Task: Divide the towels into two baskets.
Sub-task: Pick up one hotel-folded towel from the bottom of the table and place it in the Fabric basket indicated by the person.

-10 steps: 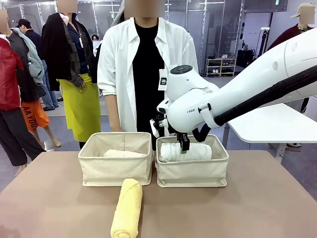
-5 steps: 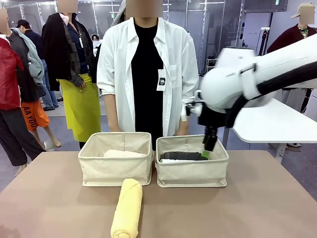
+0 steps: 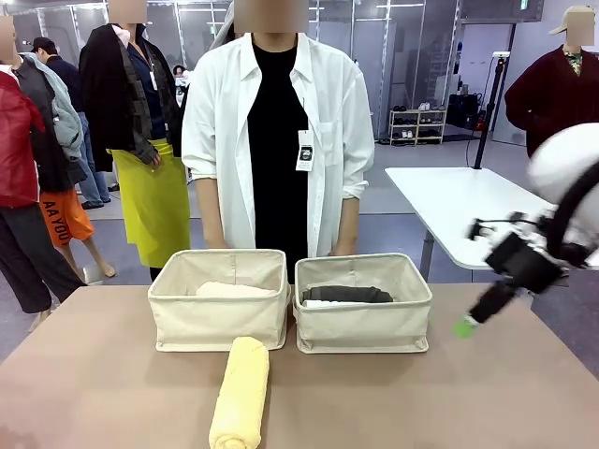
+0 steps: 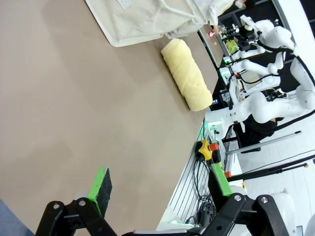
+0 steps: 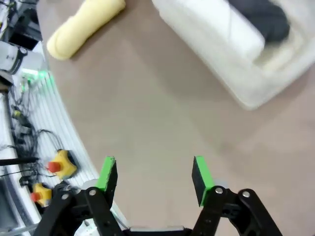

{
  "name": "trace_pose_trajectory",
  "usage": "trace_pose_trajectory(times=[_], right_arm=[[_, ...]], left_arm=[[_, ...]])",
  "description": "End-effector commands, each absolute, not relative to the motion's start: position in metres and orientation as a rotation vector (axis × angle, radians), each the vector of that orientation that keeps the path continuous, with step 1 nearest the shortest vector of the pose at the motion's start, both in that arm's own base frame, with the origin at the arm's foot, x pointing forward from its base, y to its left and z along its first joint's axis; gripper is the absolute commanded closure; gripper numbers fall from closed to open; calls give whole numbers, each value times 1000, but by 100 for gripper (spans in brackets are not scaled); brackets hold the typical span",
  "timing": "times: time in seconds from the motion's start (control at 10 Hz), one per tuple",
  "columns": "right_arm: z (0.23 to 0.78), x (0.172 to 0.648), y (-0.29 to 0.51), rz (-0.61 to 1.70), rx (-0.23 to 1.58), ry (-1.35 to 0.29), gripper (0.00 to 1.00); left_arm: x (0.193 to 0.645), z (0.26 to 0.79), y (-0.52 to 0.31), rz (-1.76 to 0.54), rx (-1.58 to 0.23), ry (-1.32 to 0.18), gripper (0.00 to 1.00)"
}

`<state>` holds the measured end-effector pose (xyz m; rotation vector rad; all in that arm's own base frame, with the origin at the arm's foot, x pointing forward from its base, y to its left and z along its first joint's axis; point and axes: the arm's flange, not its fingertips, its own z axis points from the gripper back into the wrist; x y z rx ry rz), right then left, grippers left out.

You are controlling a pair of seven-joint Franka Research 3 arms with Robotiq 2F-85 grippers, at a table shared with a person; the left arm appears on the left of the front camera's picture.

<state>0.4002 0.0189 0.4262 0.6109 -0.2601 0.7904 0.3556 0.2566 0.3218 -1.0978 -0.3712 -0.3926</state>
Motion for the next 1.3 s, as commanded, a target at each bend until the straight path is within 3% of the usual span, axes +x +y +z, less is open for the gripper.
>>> trace_pose_trajectory(times=[0.0, 0.1, 0.5, 0.6, 0.9, 1.2], right_arm=[[435, 373, -33, 711, 787, -241, 11], [428, 364, -68, 680, 887, -172, 0], [387, 337, -181, 397, 1106, -100, 0], [373, 330, -198, 299, 1151, -152, 0], [349, 323, -216, 205, 1206, -205, 0], [351, 318, -215, 228, 1159, -143, 0]], left_arm=[[351, 325, 257, -396, -1099, -367, 0], [351, 325, 257, -396, -1099, -367, 0], [351, 325, 257, -396, -1099, -367, 0], [351, 325, 257, -396, -1099, -367, 0], [351, 325, 257, -396, -1099, -367, 0], [351, 325, 257, -396, -1099, -367, 0]])
